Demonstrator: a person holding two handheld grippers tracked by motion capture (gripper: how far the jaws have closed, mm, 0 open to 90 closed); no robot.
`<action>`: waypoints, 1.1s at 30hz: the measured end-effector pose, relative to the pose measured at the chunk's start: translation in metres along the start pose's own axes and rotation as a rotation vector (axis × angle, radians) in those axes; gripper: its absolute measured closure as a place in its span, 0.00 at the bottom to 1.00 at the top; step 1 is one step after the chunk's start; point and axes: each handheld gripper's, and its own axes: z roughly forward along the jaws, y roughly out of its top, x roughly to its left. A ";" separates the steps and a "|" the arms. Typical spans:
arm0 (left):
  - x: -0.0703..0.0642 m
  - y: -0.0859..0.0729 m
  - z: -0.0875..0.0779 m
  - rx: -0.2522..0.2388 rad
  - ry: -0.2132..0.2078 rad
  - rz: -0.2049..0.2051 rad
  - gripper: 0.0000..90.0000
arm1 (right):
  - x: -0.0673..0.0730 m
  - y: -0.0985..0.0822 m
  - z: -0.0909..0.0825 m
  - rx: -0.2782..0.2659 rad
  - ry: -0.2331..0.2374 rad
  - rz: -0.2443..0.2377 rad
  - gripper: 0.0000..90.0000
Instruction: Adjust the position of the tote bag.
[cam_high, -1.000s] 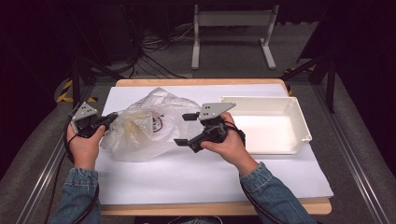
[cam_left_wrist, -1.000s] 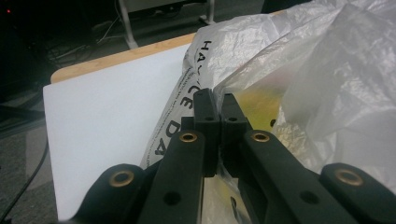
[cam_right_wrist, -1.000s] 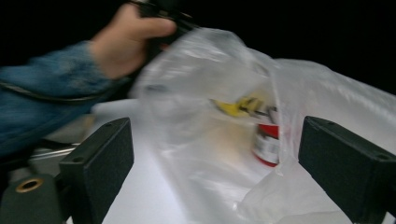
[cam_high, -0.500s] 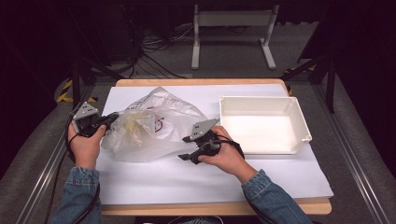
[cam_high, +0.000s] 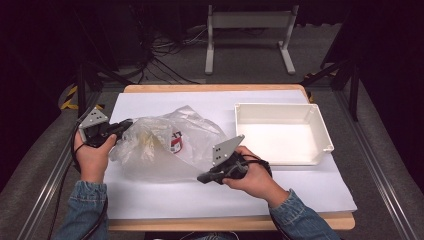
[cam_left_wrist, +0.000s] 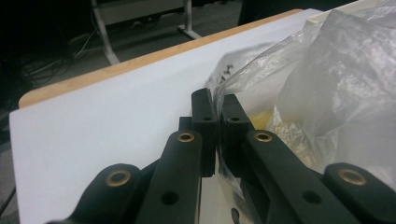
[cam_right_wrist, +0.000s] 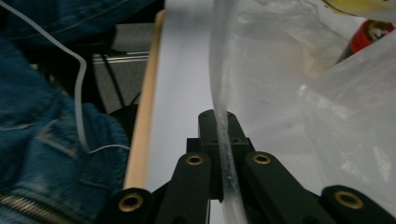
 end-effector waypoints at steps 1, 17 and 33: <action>-0.002 0.002 -0.001 -0.005 -0.002 0.014 0.97 | 0.003 0.000 -0.003 0.004 0.016 -0.002 1.00; -0.016 0.018 -0.008 -0.100 0.002 0.089 0.99 | -0.012 0.038 -0.038 -0.309 -0.101 0.022 0.97; 0.001 0.004 0.004 -0.100 0.065 0.073 0.99 | -0.081 0.039 0.048 -0.069 -0.317 -0.050 0.09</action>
